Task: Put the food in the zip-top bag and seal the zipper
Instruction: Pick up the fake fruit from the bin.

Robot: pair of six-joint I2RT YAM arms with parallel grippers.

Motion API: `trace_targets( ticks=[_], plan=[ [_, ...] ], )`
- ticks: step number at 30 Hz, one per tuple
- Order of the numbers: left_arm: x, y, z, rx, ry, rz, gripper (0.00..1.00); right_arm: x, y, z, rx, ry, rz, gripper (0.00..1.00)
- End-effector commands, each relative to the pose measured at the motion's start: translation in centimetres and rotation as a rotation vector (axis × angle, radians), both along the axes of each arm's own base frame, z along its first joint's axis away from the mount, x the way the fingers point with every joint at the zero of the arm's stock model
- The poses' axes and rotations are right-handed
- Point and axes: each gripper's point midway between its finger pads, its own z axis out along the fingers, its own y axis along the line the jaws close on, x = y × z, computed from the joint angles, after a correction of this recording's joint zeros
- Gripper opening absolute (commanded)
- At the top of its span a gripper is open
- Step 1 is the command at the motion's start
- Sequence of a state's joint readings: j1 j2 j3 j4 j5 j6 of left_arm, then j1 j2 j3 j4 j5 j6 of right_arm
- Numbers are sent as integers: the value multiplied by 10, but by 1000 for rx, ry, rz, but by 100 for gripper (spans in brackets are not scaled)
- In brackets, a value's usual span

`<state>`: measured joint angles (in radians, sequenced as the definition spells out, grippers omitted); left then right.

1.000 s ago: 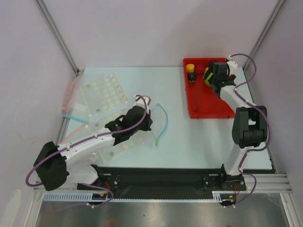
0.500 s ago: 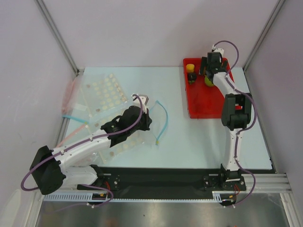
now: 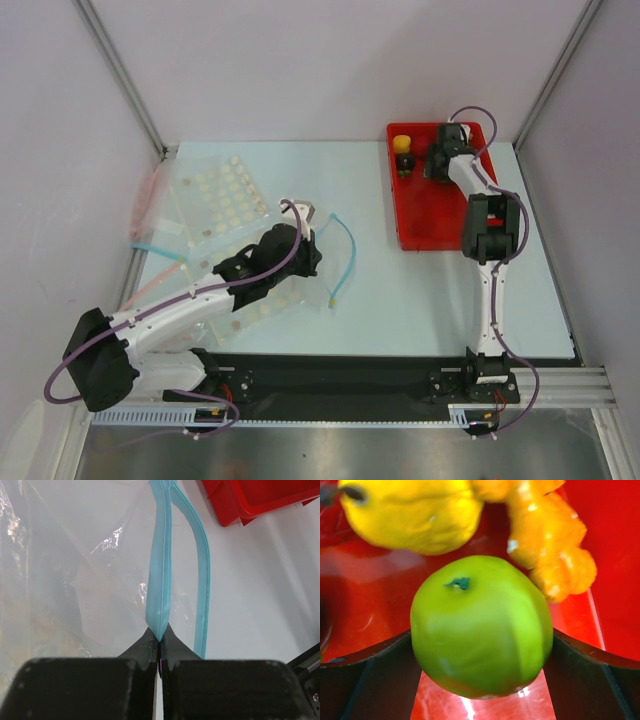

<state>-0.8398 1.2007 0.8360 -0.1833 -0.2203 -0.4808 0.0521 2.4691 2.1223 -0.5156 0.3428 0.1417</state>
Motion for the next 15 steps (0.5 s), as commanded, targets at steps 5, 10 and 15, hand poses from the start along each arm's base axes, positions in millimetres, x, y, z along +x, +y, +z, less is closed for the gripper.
trace_targets(
  ticks=[5, 10, 15],
  plan=[
    [2, -6, 13, -41, -15, -12, 0, -4, -6, 30, 22, -97, -8, 78],
    [2, -6, 10, -34, -13, -9, 0, -7, -1, 58, 33, -181, 25, 50],
    [4, -10, 6, -21, -1, -18, 0, -30, 15, 59, 26, -191, 63, 45]
  ],
)
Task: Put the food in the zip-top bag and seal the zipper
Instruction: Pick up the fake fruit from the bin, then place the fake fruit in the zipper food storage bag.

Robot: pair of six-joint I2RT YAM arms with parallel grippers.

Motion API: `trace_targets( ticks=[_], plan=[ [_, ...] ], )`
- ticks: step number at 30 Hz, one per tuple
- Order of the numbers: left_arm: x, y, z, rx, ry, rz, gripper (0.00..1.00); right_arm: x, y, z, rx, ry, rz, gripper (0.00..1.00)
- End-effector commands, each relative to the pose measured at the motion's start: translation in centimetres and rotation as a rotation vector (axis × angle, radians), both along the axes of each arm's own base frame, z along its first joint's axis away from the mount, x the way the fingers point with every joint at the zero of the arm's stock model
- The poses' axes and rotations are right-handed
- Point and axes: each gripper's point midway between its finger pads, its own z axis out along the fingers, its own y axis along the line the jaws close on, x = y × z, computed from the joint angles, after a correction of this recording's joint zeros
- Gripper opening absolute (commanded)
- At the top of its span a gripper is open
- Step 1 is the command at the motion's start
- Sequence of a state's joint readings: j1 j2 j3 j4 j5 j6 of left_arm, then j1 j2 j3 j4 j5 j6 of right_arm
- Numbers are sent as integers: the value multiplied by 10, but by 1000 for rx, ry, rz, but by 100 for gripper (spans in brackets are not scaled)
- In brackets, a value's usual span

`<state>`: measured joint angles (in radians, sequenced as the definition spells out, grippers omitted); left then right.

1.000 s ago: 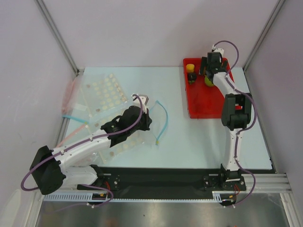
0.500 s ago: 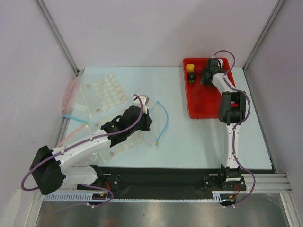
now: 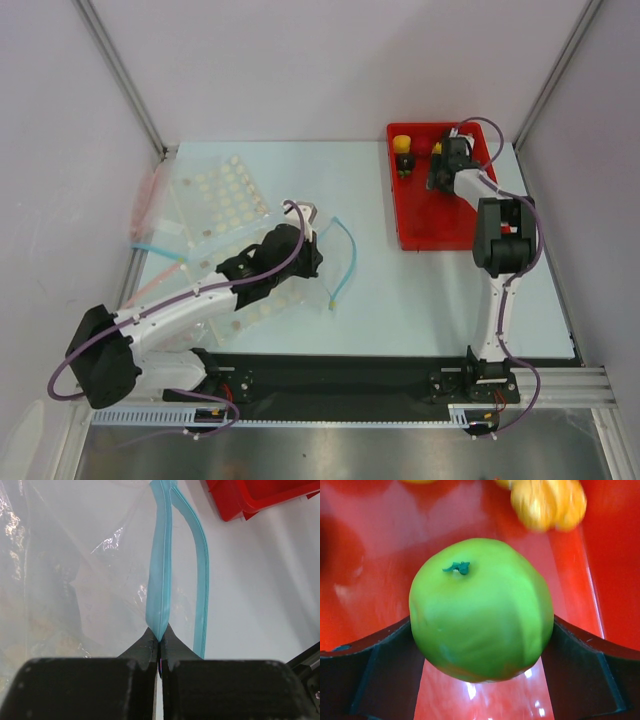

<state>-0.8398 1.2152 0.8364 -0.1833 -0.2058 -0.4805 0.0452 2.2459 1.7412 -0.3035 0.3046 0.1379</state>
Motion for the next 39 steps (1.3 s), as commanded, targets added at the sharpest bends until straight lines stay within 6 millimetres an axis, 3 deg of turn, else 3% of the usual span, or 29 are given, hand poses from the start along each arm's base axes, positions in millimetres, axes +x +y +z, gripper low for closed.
trace_targets(
  ticks=[1, 2, 4, 6, 7, 8, 14, 16, 23, 26, 27, 29, 30, 32, 33, 34, 35, 36, 37, 39],
  plan=[
    [5, -8, 9, -25, -11, -9, 0, 6, 19, 60, -6, -169, 44, 45],
    [5, -8, 10, -25, -12, -11, 0, 1, 21, 73, -11, -198, 45, 45],
    [5, -8, 8, -18, -8, -11, 0, -12, 33, 73, -27, -206, 73, 45],
    [6, -9, 6, -17, -4, -9, 0, -20, 39, 96, -39, -245, 84, 43],
    [6, -10, 4, -19, -2, -11, 0, -28, 46, 91, -46, -233, 98, 42],
    [6, -11, 4, -20, 0, -15, 0, -33, 49, 110, -50, -271, 99, 41],
    [8, -12, -1, 1, 12, -14, 0, -66, 69, 126, -66, -309, 128, 40],
    [7, -12, 2, -7, 11, -13, 0, -77, 77, 143, -81, -359, 140, 40],
    [6, -8, 5, -17, 2, 1, 0, -110, 126, 159, -25, -433, 217, 40],
    [7, -6, 6, -10, -2, 11, 0, -130, 153, 169, -12, -446, 290, 38],
    [7, -6, 7, -10, -4, 12, 0, -141, 163, 162, -6, -436, 326, 38],
    [7, -6, 8, -10, -3, 8, 0, -161, 197, 172, 78, -462, 431, 38],
    [6, -6, 8, -12, -4, 7, 0, -172, 206, 162, 123, -445, 455, 38],
    [6, -5, 7, -9, 1, 8, 0, -198, 238, 169, 209, -465, 563, 39],
    [6, -5, 9, -10, 0, 8, 0, -206, 248, 173, 237, -488, 593, 39],
    [6, -5, 9, -7, 2, 8, 0, -219, 255, 159, 246, -466, 628, 39],
    [6, -5, 11, -11, 1, 7, 0, -233, 270, 158, 260, -468, 675, 39],
    [5, -6, 13, -16, 0, 4, 0, -241, 277, 165, 286, -497, 701, 39],
    [4, -6, 16, -24, -5, -1, 0, -252, 284, 155, 303, -477, 743, 39],
    [2, -7, 19, -34, -3, -9, 0, -267, 298, 159, 338, -500, 803, 39]
  ],
)
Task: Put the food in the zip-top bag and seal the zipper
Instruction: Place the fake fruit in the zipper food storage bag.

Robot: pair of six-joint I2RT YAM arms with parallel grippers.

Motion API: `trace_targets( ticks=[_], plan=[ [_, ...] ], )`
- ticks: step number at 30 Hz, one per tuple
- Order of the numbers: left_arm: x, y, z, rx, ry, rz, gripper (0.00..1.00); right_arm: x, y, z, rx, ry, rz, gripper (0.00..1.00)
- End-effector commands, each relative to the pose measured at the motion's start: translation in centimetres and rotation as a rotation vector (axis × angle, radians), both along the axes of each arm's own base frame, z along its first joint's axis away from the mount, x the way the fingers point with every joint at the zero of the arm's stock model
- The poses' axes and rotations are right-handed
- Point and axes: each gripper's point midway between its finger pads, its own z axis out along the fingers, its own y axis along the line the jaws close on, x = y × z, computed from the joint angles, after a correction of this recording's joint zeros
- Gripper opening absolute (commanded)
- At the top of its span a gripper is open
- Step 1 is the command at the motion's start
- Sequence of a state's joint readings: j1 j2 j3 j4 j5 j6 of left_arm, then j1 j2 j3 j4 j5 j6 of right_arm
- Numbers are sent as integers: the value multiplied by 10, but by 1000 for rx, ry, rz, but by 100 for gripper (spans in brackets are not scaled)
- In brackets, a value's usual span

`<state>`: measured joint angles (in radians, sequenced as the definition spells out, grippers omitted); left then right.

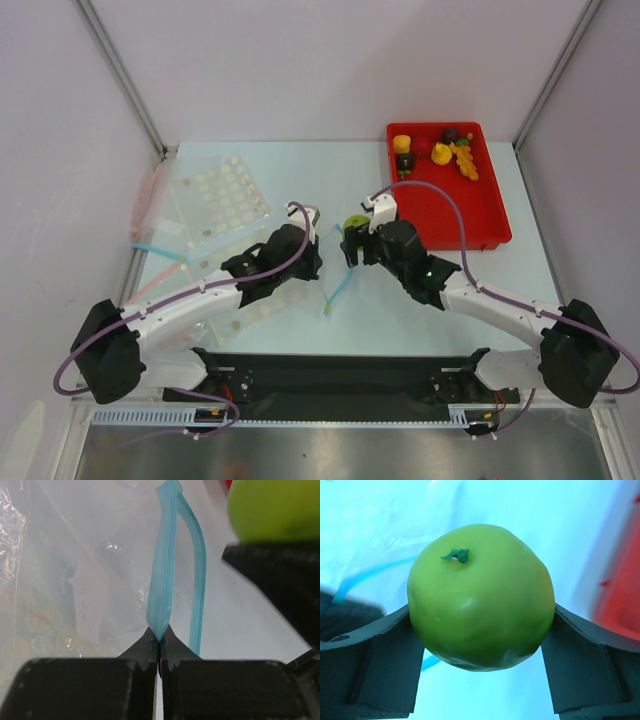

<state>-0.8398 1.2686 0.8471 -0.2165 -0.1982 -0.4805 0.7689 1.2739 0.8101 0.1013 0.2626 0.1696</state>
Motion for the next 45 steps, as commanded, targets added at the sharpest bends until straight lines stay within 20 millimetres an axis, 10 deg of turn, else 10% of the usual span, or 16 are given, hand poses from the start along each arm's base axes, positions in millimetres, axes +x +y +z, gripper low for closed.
trace_targets(
  ticks=[1, 17, 22, 38, 45],
  plan=[
    [3, -7, 43, -99, -60, -8, 0, -19, 29, 23, 121, -62, 120, 40],
    [-24, -6, 89, -280, -112, -71, 0, -49, 78, 15, 116, -77, 300, 42],
    [-29, -8, 92, -305, -109, -95, 0, -47, 79, 12, 113, -69, 292, 67],
    [-22, -1, 95, -298, -150, -55, 0, -72, 93, 30, 95, -81, 442, 69],
    [-23, 1, 98, -311, -161, -55, 0, -85, 99, 31, 62, -64, 529, 90]
  ],
)
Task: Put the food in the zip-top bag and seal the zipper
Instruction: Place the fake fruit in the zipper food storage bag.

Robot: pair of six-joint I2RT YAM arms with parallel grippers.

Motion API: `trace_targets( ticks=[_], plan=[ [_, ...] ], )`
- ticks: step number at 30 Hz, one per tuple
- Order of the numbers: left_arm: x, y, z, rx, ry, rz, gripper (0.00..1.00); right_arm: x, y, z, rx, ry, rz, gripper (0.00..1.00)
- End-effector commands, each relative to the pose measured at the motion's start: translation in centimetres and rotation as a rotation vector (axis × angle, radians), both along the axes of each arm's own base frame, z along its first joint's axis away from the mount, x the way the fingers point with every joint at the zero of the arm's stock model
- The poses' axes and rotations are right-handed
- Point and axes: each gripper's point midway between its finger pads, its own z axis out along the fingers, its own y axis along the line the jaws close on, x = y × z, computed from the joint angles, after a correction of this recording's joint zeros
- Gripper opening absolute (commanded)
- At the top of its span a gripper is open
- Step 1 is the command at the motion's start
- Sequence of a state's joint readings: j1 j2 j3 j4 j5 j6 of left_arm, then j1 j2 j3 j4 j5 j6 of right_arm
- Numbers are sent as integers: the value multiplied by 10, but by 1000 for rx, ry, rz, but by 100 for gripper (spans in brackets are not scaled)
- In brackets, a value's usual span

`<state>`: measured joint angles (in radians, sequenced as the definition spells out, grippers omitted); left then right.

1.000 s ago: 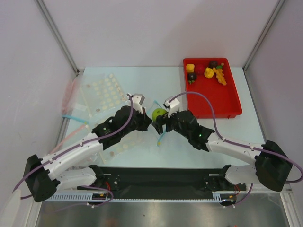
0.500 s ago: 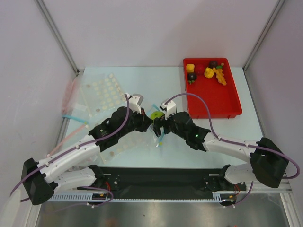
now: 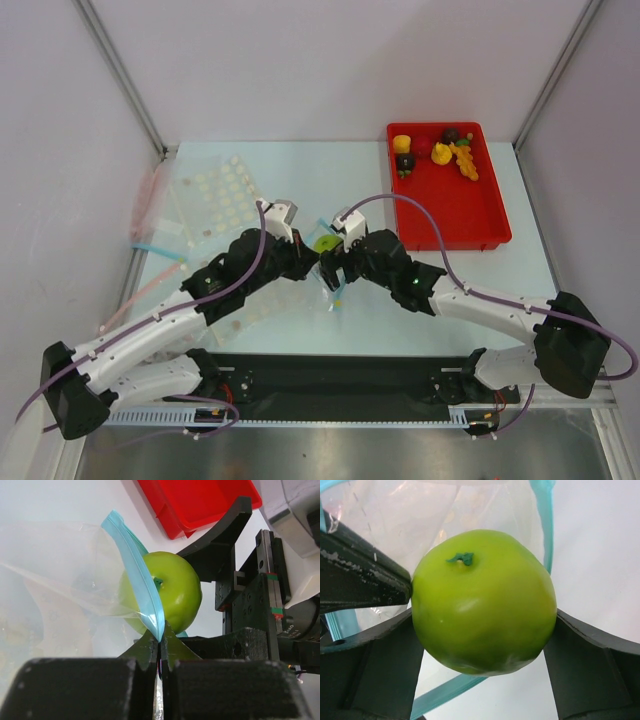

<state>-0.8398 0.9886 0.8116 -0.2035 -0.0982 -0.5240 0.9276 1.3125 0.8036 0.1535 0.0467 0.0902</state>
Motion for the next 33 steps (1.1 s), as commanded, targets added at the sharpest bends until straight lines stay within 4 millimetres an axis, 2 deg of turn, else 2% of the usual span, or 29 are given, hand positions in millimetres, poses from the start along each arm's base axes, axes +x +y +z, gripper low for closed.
trace_targets(
  ticks=[1, 5, 17, 20, 24, 29, 33],
  plan=[
    [5, -4, 17, -63, -46, 8, 0, -21, 23, 43, 80, -59, 145, 91],
    [7, -2, 15, -57, -42, 21, 0, -24, 24, 43, 75, -53, 162, 100],
    [14, 3, 3, -50, 6, 64, 0, -27, 24, 43, 62, -44, 180, 100],
    [15, 6, 3, -49, 6, 73, 0, -27, 23, 43, 56, -47, 182, 95],
    [15, 8, 4, -49, 2, 77, 0, -26, 22, 43, 48, -46, 172, 80],
    [13, 6, 5, -52, 6, 68, 1, -24, 20, 43, 28, -50, 165, 78],
    [14, 12, 7, -51, -2, 93, 0, -15, 14, 40, -5, -53, 107, 78]
  ],
)
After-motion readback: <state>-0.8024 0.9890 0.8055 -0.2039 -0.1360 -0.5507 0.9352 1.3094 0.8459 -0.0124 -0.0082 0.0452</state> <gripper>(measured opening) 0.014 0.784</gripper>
